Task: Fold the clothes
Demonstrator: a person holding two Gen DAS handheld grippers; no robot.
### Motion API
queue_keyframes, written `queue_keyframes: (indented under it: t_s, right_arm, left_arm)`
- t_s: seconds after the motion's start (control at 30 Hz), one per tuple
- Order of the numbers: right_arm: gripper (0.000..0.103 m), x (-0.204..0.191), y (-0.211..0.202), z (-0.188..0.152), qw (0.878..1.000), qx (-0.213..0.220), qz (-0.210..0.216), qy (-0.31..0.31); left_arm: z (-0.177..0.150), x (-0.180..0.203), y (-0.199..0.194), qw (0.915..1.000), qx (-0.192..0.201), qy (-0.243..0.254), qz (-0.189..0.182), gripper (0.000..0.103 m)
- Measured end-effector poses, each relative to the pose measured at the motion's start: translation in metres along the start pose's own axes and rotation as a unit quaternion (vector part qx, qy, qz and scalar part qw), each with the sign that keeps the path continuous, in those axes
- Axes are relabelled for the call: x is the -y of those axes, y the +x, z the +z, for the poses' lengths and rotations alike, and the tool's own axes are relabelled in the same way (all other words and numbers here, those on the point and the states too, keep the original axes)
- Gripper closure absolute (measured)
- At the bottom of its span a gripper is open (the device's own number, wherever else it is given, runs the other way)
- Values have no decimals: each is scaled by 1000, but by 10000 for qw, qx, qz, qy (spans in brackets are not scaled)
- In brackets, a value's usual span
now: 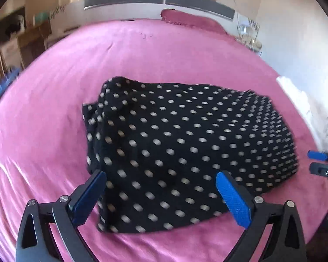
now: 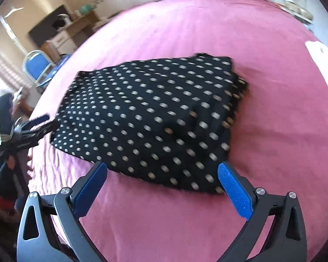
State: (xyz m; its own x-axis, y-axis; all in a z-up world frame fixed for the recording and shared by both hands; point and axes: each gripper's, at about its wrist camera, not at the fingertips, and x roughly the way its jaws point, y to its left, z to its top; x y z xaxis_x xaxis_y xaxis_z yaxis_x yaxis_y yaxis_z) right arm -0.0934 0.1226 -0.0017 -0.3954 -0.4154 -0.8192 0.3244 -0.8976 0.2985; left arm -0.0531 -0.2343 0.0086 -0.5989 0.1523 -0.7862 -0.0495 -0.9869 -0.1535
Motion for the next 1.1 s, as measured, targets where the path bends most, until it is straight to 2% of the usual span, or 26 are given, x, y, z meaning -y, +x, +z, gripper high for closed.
queue_keyframes:
  t_s: [0.07,0.13,0.17,0.2,0.23,0.3,0.47,0.6,0.67,0.73,0.87,0.97,1.1]
  right_arm:
    - [0,0,2,0,9998,89,-139,111]
    - [0,-1,7,1,9992,166,-294,200]
    - [0,2,16,-2,9985,3,-415,351]
    - [0,5,24,-8,9971,-194,-425,596]
    - [0,8,27,-16,9953,-305,-330,853]
    - [0,6,22,-32,9946,-197,-123,1014]
    - [0,-10,19,-57,9976,-92,-80,687]
    - [0,-14,30,-57,9969,-168,-66,770]
    - [0,-15,31,-56,9964,-163,-215,799]
    - [0,-20,35,-52,9969,-154,-316,700]
    - [0,-38,50,-40,9981,-76,-229,574]
    - [0,-57,61,-30,9991,36,-272,332]
    - [0,-71,86,-25,9987,-194,-447,-143]
  left_arm:
    - [-5,0,3,9999,-4,-23,106,0]
    - [-18,2,18,9990,-427,34,145,0]
    - [-26,1,25,9978,-648,41,101,0]
    - [-34,0,23,9976,-678,87,84,0]
    - [-42,0,18,9977,-655,144,74,0]
    - [-56,-5,7,9981,-578,186,45,0]
    - [-78,-39,-12,9990,-368,-222,138,0]
    - [-77,-57,-17,9976,-251,-476,430,0]
    - [-72,-61,-17,9970,-186,-528,535,0]
    - [-58,-57,-15,9973,-113,-527,499,0]
    - [-34,-27,-6,9991,43,-285,313,0]
    - [-28,-2,12,9991,-114,127,388,0]
    - [-41,-2,27,9983,-324,168,461,0]
